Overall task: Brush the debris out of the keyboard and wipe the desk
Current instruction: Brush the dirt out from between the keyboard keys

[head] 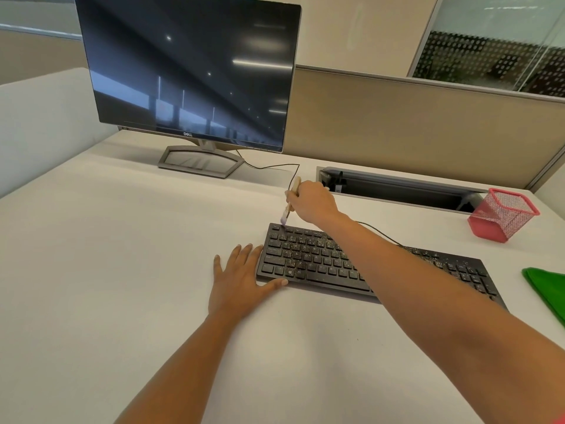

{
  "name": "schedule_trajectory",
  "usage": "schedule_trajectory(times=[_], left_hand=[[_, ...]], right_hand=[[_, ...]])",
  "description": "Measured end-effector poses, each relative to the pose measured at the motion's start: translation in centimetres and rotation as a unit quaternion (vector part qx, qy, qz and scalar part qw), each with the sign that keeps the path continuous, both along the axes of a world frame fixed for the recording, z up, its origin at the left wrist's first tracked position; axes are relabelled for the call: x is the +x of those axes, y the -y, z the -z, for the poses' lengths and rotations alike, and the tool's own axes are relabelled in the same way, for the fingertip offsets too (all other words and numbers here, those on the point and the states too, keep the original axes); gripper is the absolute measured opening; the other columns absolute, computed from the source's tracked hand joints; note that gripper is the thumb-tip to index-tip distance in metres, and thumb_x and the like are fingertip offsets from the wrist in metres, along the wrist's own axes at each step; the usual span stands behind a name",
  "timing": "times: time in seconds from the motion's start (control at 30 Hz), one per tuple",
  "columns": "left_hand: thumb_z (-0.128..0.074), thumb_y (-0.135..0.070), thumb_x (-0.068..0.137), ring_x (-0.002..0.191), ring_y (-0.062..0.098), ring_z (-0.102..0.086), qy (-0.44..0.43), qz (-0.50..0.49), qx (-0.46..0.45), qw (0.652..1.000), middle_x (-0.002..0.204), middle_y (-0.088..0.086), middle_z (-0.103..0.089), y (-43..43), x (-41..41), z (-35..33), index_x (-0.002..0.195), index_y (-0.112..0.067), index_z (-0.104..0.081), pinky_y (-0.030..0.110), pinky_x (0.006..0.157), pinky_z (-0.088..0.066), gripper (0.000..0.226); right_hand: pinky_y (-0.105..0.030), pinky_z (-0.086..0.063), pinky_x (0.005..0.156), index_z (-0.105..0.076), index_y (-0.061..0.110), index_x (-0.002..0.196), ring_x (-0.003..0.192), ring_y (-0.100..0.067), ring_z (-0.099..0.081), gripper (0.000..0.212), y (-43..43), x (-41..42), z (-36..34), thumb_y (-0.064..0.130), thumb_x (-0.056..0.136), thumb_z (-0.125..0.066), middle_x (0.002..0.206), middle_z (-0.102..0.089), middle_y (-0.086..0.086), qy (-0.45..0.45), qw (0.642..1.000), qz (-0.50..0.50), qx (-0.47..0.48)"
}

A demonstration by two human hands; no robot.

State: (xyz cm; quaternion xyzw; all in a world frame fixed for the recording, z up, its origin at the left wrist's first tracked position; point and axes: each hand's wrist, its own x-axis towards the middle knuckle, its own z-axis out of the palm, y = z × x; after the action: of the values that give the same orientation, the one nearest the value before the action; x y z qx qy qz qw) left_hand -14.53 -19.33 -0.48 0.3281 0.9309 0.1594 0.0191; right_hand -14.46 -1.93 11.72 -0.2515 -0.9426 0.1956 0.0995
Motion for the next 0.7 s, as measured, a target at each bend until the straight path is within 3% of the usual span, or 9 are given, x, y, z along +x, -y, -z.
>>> schedule_trajectory(times=[0.17, 0.27, 0.43, 0.6, 0.7], left_hand=[[-0.002, -0.091, 0.056, 0.145, 0.010, -0.003, 0.002, -0.001, 0.001, 1.000, 0.156, -0.009, -0.017, -0.02, -0.13, 0.00, 0.148, -0.032, -0.017, 0.049, 0.116, 0.002, 0.111], [-0.003, -0.091, 0.056, 0.145, 0.010, -0.004, 0.000, 0.000, 0.004, 1.000, 0.156, -0.009, -0.018, -0.03, -0.11, 0.05, 0.148, -0.031, -0.018, 0.049, 0.116, 0.001, 0.111], [-0.004, -0.091, 0.057, 0.145, 0.011, -0.004, 0.002, 0.001, 0.008, 1.000, 0.156, -0.009, -0.018, -0.03, -0.15, 0.11, 0.148, -0.031, -0.018, 0.049, 0.116, 0.001, 0.110], [-0.002, -0.092, 0.056, 0.145, 0.010, -0.005, -0.003, 0.000, 0.005, 1.000, 0.156, -0.009, -0.019, -0.01, -0.13, 0.11, 0.148, -0.031, -0.019, 0.049, 0.116, 0.000, 0.111], [0.002, -0.094, 0.053, 0.145, 0.010, -0.006, -0.005, -0.001, 0.006, 1.000, 0.156, -0.010, -0.020, 0.02, -0.14, 0.18, 0.147, -0.032, -0.019, 0.049, 0.116, -0.001, 0.114]], right_hand=[[-0.032, -0.041, 0.068, -0.067, 0.002, 0.099, 0.084, -0.027, -0.060, 0.033, 0.24, 0.31, 0.56, 0.025, 0.094, -0.044, 0.099, -0.068, -0.012, 0.042, 0.999, -0.016, -0.015], [-0.031, -0.041, 0.068, -0.067, 0.003, 0.098, 0.087, -0.028, -0.062, 0.033, 0.16, 0.22, 0.09, 0.026, 0.093, -0.044, 0.097, -0.068, -0.010, 0.024, 1.000, -0.004, -0.008], [-0.030, -0.035, 0.059, -0.065, 0.002, 0.087, 0.072, -0.025, -0.051, 0.041, 0.49, 0.33, -0.19, 0.034, 0.098, -0.042, 0.074, -0.055, -0.006, -0.016, 0.999, -0.008, -0.035], [-0.037, -0.049, 0.079, -0.068, 0.003, 0.098, 0.090, -0.029, -0.064, 0.034, 0.54, 0.29, 0.30, 0.027, 0.094, -0.044, 0.097, -0.070, -0.010, 0.040, 0.998, -0.033, -0.034], [-0.038, -0.050, 0.078, -0.068, 0.004, 0.098, 0.087, -0.029, -0.064, 0.035, 0.54, 0.04, -0.10, 0.028, 0.095, -0.044, 0.096, -0.069, -0.010, 0.013, 0.999, -0.017, -0.027]])
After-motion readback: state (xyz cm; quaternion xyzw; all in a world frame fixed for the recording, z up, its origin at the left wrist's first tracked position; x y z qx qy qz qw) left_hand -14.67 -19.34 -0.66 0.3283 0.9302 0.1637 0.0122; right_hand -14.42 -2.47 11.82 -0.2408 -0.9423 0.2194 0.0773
